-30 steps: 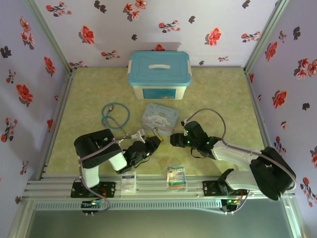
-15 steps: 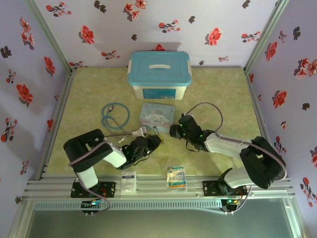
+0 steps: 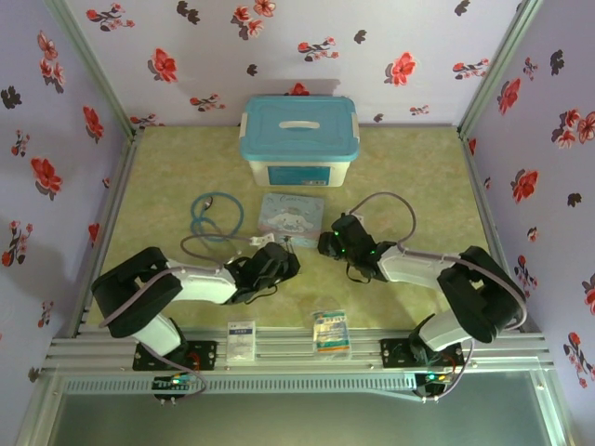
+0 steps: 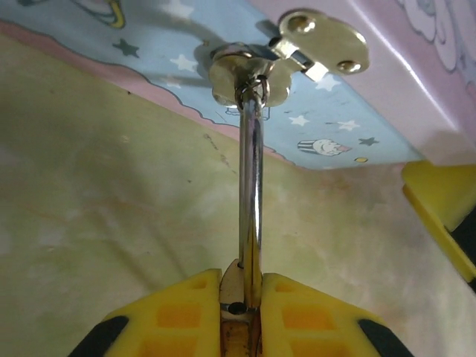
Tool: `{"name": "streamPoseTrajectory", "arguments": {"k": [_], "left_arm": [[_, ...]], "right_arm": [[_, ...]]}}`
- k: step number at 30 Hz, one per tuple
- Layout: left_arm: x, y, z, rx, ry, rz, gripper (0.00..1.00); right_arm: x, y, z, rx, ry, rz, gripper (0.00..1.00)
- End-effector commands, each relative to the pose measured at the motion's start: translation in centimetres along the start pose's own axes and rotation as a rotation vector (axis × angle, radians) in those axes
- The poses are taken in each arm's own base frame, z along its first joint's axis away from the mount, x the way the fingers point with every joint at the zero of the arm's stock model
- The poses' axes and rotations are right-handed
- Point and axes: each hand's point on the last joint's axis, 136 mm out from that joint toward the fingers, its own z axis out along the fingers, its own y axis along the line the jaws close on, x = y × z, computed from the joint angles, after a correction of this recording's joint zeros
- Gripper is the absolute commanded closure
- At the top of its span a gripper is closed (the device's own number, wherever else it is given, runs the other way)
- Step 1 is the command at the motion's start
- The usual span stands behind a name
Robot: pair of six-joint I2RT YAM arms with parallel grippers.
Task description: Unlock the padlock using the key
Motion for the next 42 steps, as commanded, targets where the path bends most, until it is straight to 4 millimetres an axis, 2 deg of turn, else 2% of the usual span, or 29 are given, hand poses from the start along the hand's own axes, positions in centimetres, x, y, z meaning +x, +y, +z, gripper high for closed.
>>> {"name": "streamPoseTrajectory", "arguments": {"k": [1,10,23,30,35,42], "left_arm": [[0.3,4.0,-1.0,-0.213,0.043,0.142,0.84],[0.0,4.8,-0.8,-0.369,0.115,0.296,0.75],[-0.9,4.9,-1.7,-0.560,0.119,0.496,0.76],[-0.6,3.8,-1.5,-0.602,0.114,0.572,0.76],[0.0,3.0,-1.5,-0.595,0.115,0.595,0.69],[0.0,2.1,-1.6,-0.605,0.102,0.642,0.70]], "right_arm": [[-0.3,0.9,0.5,-0.027,0.009,0.026,0.40],[0.3,0.9,0.8,-0.029,0.037,0.019,0.40],[0.7,0.2,1.1,-0.007,0.045,0.018,0.40],[1.0,-0.1,1.4,0.004,0.051,0.023,0.40],[1.2,-0.9,1.5,0.028,0.042,0.039,0.40],[1.5,-1.3,1.6,0.035,0.041,0.049,0.41]]}}
